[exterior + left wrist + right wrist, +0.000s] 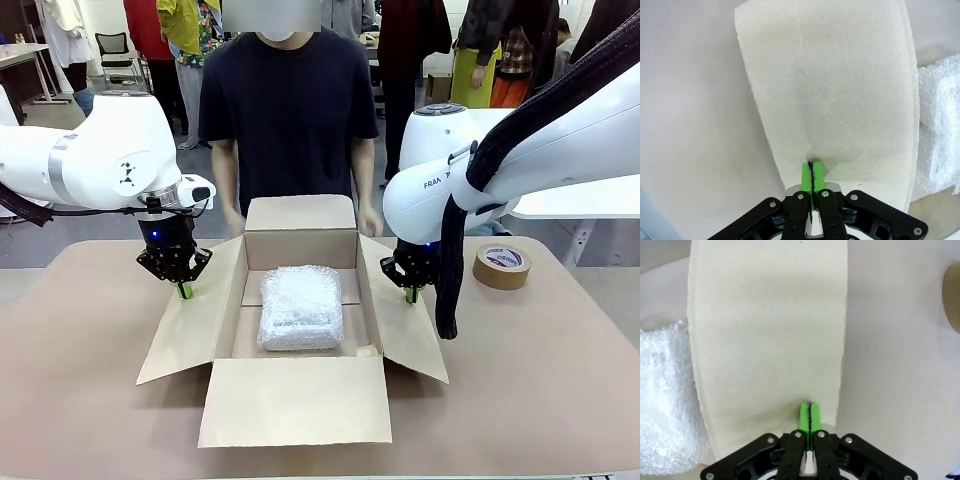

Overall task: Wrap the clocks to prevent damage.
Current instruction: Once the human has placed the objects inside and stepped back, release both hands from the side flaps of the Package Box.

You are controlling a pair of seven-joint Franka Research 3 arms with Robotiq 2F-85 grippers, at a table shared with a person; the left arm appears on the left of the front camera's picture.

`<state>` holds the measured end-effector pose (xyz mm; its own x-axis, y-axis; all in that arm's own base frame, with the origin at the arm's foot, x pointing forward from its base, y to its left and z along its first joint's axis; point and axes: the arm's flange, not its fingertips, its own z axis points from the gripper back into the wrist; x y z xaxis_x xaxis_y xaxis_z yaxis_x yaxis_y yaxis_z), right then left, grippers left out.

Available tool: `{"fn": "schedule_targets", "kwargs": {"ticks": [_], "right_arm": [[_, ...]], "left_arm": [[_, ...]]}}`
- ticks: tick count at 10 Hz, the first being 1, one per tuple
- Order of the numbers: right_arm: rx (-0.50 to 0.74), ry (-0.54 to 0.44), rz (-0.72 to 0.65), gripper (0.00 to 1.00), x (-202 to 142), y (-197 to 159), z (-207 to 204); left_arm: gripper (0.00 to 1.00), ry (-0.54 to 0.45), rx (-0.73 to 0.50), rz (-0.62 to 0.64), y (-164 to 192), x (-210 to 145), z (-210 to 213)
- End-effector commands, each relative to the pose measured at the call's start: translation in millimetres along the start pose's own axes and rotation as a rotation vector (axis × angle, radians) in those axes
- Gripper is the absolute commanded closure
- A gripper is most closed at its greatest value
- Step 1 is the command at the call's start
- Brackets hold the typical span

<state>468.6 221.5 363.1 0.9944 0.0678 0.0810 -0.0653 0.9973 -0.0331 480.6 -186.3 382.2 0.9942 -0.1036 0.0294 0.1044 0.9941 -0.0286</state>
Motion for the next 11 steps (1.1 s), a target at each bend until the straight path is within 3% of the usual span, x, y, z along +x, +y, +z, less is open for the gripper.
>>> {"fn": "schedule_targets", "kwargs": {"ticks": [1,5,6,7,9,11], "right_arm": [[-0.001,0.003,-0.002,0.99,-1,1,-2],[0.0,0.0,0.0,0.99,0,0,0],[-0.026,-0.082,0.178,0.99,-3,-8,24],[-0.025,-0.15,0.306,0.99,-8,-17,55],[-0.082,-0.199,0.459,0.99,-21,-24,125],[-0.182,-0.144,0.664,0.99,-53,-25,172]], "left_arm": [[1.0,-0.001,0.0,0.0,0,0,0],[1.0,0.0,0.0,0.0,0,0,0],[1.0,0.002,-0.074,-0.267,3,-4,32],[1.0,-0.015,-0.08,-0.427,5,-11,66],[1.0,-0.011,-0.081,-0.633,18,-21,138],[1.0,-0.01,0.013,-0.747,25,-47,179]]}}
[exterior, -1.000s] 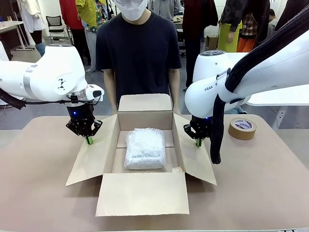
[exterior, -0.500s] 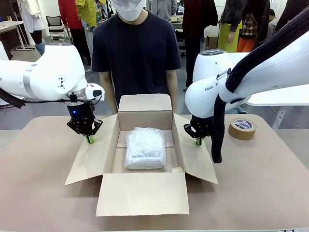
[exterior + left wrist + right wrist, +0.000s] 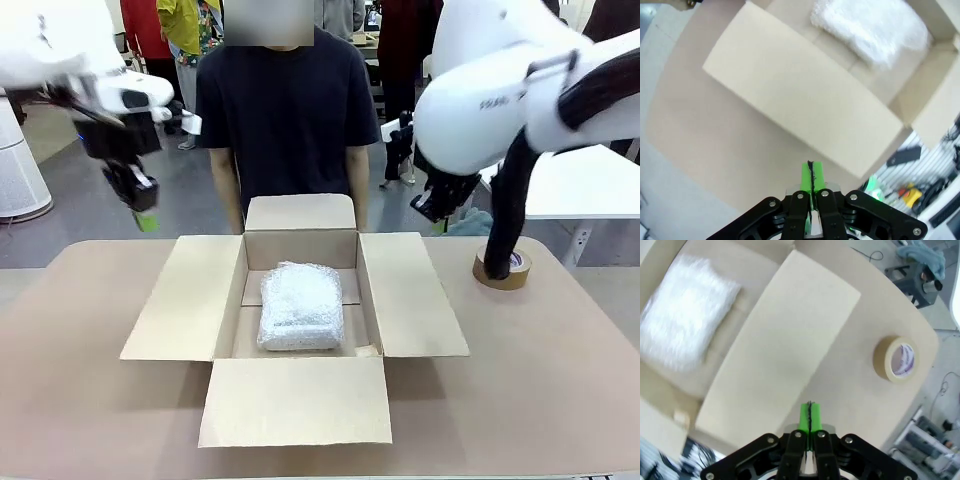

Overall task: Wrap the clocks to prevent damage.
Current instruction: Once the human has placed the objects inside and stepped back, release both hands from the side flaps of the Package Box.

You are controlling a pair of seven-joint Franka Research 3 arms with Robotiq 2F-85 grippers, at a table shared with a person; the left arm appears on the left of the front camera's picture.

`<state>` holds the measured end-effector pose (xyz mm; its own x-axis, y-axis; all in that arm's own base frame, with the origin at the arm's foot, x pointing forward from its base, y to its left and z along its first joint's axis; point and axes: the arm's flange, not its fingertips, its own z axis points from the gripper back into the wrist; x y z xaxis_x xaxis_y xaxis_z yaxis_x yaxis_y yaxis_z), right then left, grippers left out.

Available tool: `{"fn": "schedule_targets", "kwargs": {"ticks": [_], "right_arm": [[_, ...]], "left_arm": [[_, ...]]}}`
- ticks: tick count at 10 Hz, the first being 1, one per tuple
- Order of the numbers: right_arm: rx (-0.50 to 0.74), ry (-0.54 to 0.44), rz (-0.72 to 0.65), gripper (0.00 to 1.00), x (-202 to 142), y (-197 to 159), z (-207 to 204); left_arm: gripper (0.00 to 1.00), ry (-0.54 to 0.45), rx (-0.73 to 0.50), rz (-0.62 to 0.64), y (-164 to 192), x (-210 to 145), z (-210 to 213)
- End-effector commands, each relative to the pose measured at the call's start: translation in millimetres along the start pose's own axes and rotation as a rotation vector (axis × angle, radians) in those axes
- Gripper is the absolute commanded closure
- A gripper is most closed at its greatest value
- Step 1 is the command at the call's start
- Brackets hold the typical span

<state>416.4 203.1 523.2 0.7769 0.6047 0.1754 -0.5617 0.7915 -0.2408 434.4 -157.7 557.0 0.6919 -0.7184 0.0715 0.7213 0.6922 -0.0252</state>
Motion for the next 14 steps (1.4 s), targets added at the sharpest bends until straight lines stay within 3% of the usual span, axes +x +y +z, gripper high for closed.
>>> {"fn": "schedule_targets", "kwargs": {"ticks": [1,3,4,5,7,8,10,11,14], "right_arm": [[-0.062,0.046,0.121,0.99,-24,1,33],[-0.077,0.113,0.152,0.99,-43,0,43],[-0.149,0.152,0.059,0.99,-46,-1,36],[-0.056,0.082,0.122,0.99,-37,5,51],[-0.088,0.117,0.112,0.99,-44,1,51],[0.067,0.1,0.285,0.99,-54,-11,57],[0.204,0.133,0.467,0.99,-73,-35,65],[0.23,0.144,0.485,0.99,-79,-49,65],[0.26,0.095,0.573,0.99,-98,-71,68]], "left_arm": [[1.0,0.036,0.047,-0.105,-1,-22,19],[1.0,0.039,0.102,-0.191,-4,-52,34],[1.0,0.03,0.149,-0.097,-12,-60,24],[1.0,0.053,0.073,-0.143,-4,-38,40],[1.0,0.053,0.073,-0.143,-4,-38,40],[1.0,0.053,0.093,-0.148,-6,-48,38],[1.0,0.102,-0.134,-0.483,29,-71,68],[1.0,0.081,-0.109,-0.589,41,-80,72],[1.0,0.028,-0.046,-0.711,45,-82,76]]}}
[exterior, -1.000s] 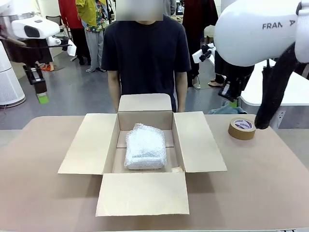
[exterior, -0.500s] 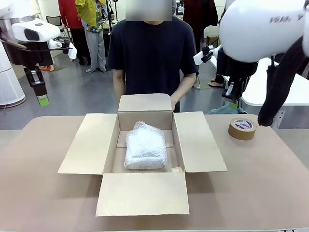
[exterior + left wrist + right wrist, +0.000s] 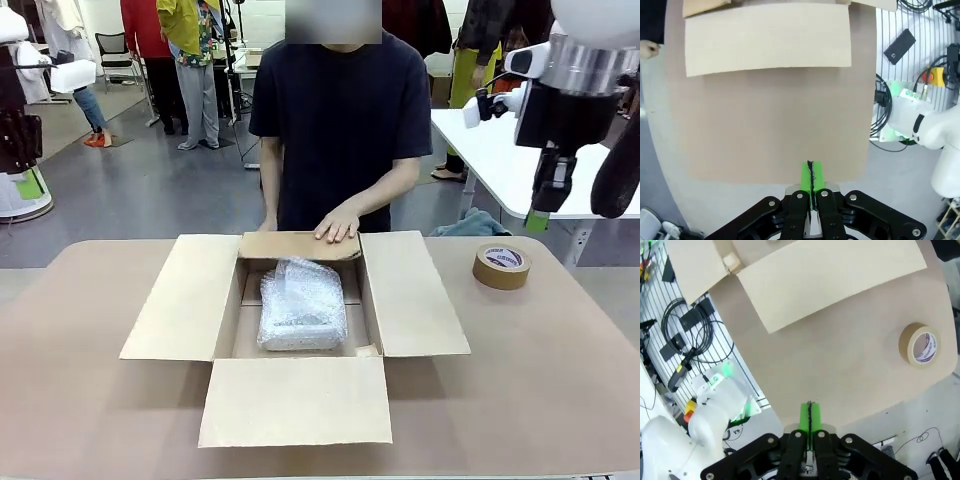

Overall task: Wrap the clocks to prevent damage.
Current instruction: Once the human has placed the objects inside and stepped back, release both hands from the side flaps of the Package Box.

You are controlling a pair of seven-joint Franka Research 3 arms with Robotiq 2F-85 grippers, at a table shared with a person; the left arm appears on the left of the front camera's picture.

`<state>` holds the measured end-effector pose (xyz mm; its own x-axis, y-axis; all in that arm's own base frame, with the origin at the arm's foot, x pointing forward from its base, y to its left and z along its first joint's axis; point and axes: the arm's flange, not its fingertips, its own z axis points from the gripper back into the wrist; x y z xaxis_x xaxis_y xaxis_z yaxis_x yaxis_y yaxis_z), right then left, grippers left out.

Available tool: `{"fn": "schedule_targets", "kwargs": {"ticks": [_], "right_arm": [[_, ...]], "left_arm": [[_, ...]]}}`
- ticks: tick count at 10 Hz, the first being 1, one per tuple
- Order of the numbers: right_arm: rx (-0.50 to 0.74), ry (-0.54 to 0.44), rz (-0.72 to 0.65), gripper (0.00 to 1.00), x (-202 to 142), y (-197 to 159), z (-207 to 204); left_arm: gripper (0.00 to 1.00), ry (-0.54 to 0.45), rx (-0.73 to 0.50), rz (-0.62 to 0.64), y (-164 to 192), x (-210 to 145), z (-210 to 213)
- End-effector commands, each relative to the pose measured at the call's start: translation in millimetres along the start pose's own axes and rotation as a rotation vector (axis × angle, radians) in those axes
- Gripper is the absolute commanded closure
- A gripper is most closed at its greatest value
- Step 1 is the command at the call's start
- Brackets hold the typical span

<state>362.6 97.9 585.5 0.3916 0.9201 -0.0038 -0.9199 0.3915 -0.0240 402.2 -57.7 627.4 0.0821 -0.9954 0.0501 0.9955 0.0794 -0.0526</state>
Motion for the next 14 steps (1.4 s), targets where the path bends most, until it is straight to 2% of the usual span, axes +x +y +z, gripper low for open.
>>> {"fn": "schedule_targets", "kwargs": {"ticks": [1,2,3,4,5,7,9,10,14], "right_arm": [[-0.011,-0.028,0.075,0.99,-12,-4,2],[-0.014,-0.032,0.094,0.99,-17,-6,0],[-0.035,-0.021,0.19,0.99,-24,-5,-1],[-0.026,0.029,0.225,0.99,-29,-8,-4],[-0.016,0.01,0.276,0.99,-31,-14,-6],[-0.005,0.009,0.336,0.99,-32,-19,-6],[-0.036,0.002,0.469,0.99,-36,-17,-5],[-0.005,0.011,0.333,0.99,-29,-14,-3],[-0.005,0.011,0.333,0.99,-29,-14,-3]], "left_arm": [[1.0,-0.034,0.034,-0.045,10,13,-5],[1.0,-0.035,0.048,-0.066,9,17,-9],[1.0,-0.012,0.051,-0.055,7,20,-15],[1.0,0.006,0.056,-0.069,10,26,-19],[1.0,-0.006,0.055,-0.076,10,35,-24],[1.0,-0.005,0.04,-0.059,10,25,-11],[1.0,-0.005,0.04,-0.059,10,25,-11],[1.0,-0.005,0.04,-0.059,10,25,-11],[1.0,-0.005,0.04,-0.059,10,25,-11]]}}
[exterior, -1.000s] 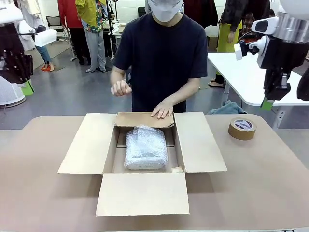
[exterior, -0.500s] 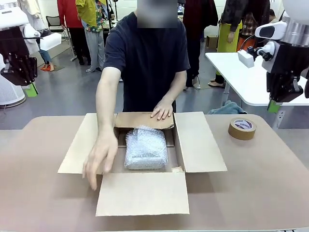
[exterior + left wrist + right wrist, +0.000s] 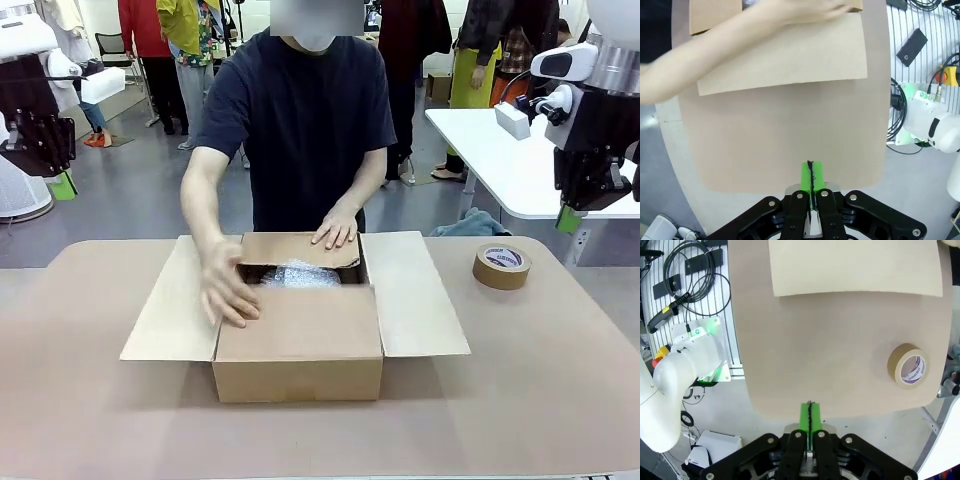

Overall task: Wrap the clocks to prevent damage.
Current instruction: Once the human has placed the objects inside and stepped back, release both hands from the side flaps of the Package Box, then push the right (or left) flap of the Package Box to close it.

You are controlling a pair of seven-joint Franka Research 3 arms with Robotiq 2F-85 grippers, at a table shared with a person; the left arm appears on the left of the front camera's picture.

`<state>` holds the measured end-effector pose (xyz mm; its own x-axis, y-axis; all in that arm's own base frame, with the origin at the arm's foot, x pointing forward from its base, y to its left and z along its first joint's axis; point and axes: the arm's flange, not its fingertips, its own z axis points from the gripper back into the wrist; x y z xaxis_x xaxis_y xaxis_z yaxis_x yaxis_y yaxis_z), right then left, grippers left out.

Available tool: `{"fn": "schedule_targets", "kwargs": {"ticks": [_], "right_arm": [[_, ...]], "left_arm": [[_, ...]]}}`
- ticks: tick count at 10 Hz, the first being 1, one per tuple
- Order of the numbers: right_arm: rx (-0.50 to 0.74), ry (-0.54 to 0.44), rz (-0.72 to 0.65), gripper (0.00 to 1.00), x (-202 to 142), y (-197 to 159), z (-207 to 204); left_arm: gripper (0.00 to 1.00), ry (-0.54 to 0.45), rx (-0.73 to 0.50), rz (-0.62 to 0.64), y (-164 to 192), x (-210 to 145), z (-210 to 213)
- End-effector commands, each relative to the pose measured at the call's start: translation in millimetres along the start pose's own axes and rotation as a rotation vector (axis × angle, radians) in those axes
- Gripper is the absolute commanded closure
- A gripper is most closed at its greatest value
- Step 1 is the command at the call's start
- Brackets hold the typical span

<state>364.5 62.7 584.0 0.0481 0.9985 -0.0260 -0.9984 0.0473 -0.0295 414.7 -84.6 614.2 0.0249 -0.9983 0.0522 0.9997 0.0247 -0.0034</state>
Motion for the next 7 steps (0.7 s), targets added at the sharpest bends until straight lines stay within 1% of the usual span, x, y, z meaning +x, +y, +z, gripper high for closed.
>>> {"fn": "schedule_targets", "kwargs": {"ticks": [1,7], "right_arm": [[0.006,-0.002,-0.022,0.99,3.2,0.5,-1.1],[0.006,-0.002,-0.022,0.99,3.2,0.5,-1.1]], "left_arm": [[1.0,-0.005,-0.006,-0.002,-1.3,-1.8,2.7],[1.0,-0.005,-0.006,-0.002,-1.3,-1.8,2.7]]}}
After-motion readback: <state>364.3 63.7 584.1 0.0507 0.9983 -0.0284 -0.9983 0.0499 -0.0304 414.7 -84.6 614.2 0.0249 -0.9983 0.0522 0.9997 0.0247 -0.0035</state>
